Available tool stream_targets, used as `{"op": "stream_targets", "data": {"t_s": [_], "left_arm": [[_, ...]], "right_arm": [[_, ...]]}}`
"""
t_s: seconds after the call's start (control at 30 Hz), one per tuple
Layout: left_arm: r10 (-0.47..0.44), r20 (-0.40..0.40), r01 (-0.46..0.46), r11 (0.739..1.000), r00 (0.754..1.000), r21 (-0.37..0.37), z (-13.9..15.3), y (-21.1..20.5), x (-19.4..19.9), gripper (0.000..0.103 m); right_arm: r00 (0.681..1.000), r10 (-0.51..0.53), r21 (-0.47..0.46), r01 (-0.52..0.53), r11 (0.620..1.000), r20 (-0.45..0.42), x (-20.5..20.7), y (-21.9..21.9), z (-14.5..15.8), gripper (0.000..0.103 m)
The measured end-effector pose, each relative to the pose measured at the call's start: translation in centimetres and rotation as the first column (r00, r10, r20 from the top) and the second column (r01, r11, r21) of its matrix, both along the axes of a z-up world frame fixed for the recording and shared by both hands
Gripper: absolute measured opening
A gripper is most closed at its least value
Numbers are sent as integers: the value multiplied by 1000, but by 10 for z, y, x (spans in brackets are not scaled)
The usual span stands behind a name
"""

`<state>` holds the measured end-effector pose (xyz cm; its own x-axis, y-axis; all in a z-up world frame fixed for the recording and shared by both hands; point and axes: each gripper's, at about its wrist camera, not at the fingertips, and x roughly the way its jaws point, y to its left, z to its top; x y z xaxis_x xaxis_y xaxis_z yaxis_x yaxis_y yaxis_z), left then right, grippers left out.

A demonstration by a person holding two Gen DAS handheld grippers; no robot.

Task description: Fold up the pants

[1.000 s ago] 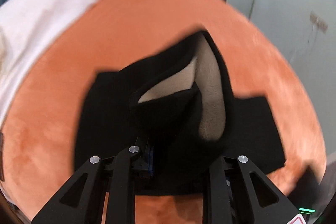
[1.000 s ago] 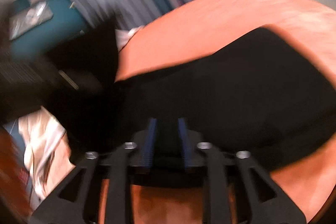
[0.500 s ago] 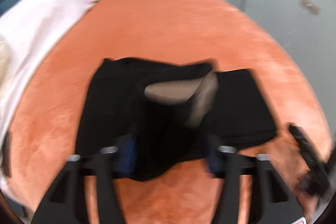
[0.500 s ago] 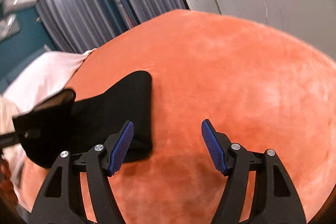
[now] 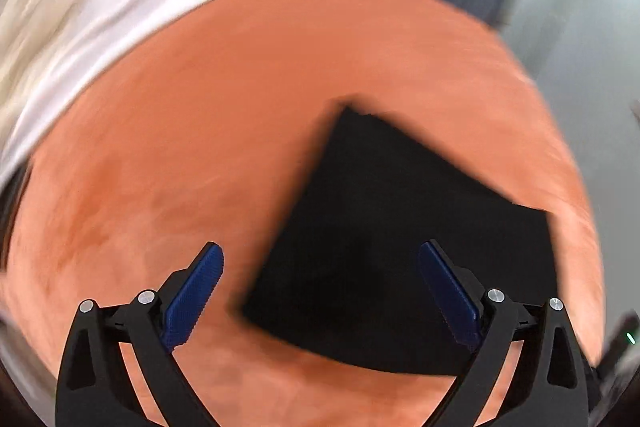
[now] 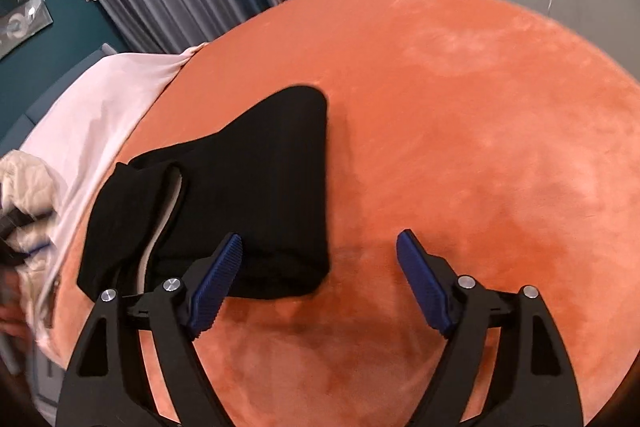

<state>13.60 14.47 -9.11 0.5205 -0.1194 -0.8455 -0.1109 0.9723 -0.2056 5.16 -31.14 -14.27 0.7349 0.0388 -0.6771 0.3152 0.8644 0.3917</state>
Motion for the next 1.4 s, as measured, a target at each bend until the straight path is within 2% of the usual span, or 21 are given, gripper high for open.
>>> {"op": "stream_targets", "data": {"t_s": [0.03, 0.1, 0.13, 0.17, 0.2, 0.23, 0.3, 0.4, 0.47, 0.5, 0.57, 0.6, 0.67, 0.73, 0.83, 0.93, 1.07, 1.1, 1.17, 1.23, 1.4], "left_arm": [[60, -45, -60, 998, 997, -9, -18, 19, 8, 93], [81, -107, -87, 995, 991, -53, -44, 33, 19, 93], [86, -141, -103, 988, 986, -118, -59, 37, 23, 93], [103, -154, -127, 980, 983, -155, -67, 37, 24, 94], [119, -128, -135, 982, 985, -131, -67, 32, 23, 94], [106, -111, -118, 986, 988, -116, -65, 25, 23, 88], [15, -107, -32, 987, 994, -160, -61, 6, 22, 28], [-15, -71, 8, 995, 997, -103, -39, -11, 11, 23], [-61, -61, 54, 993, 996, -108, -30, -23, -2, 25], [-75, -72, 67, 991, 995, -112, -32, -28, -5, 34], [-40, -79, 34, 996, 996, -78, -44, -29, -5, 48], [-14, -70, 9, 998, 997, -66, -47, -26, -6, 55], [38, -52, -42, 996, 998, -79, -44, -18, -16, 63], [93, -1, -92, 994, 996, -56, -30, -8, -27, 67], [107, 107, -114, 992, 988, 53, -1, -14, -38, 79], [67, 153, -87, 987, 986, 131, 17, -17, -54, 82], [-4, 167, -27, 983, 986, 184, 24, -26, -68, 84], [-22, 172, -13, 980, 985, 200, 24, -28, -72, 85], [-42, 173, 3, 975, 984, 221, 23, -31, -76, 85], [-77, 172, 35, 971, 982, 235, 25, -35, -80, 85], [-139, 191, 91, 966, 972, 242, 28, -51, -90, 87]], "right_arm": [[1000, 7, 27, -7, 1000, -15, 7, 0, -5, 79], [1000, 10, 39, -9, 999, -30, 11, 1, -10, 86], [1000, 7, 26, -6, 1000, -26, 13, 5, -9, 86], [1000, 16, 13, -15, 1000, -25, 15, 9, -8, 75], [999, 50, 25, -49, 998, -18, 20, 13, -9, 56], [998, 58, 53, -56, 997, -35, 25, 15, -10, 36], [999, 49, 62, -47, 997, -23, 23, 16, -3, 22], [996, 76, 142, -82, 986, 42, 5, 9, 23, 19], [996, 68, 145, -76, 987, 60, -14, 1, 34, 19], [997, 55, 128, -61, 990, 48, -17, -4, 33, 21], [995, 17, 79, -10, 997, -95, -12, -19, 6, 41], [991, -13, 69, 23, 997, -132, -13, -23, 0, 45], [994, -96, 105, 102, 989, -60, -36, -31, 9, 49], [989, -147, -37, 147, 988, 10, -52, -16, 38, 49], [999, 31, -48, -30, 998, 21, -32, 22, 56, 73], [975, 224, 7, -224, 975, -4, 11, 72, 46, 75], [965, 244, 29, -243, 970, -95, 63, 110, 11, 78], [969, 228, 25, -227, 974, -99, 69, 114, 5, 76], [964, 256, -21, -258, 966, -67, 77, 129, 7, 26], [961, 275, -3, -275, 961, -37, 81, 129, 25, 13], [961, 254, -95, -244, 965, 107, 77, 103, 110, 11]]}}
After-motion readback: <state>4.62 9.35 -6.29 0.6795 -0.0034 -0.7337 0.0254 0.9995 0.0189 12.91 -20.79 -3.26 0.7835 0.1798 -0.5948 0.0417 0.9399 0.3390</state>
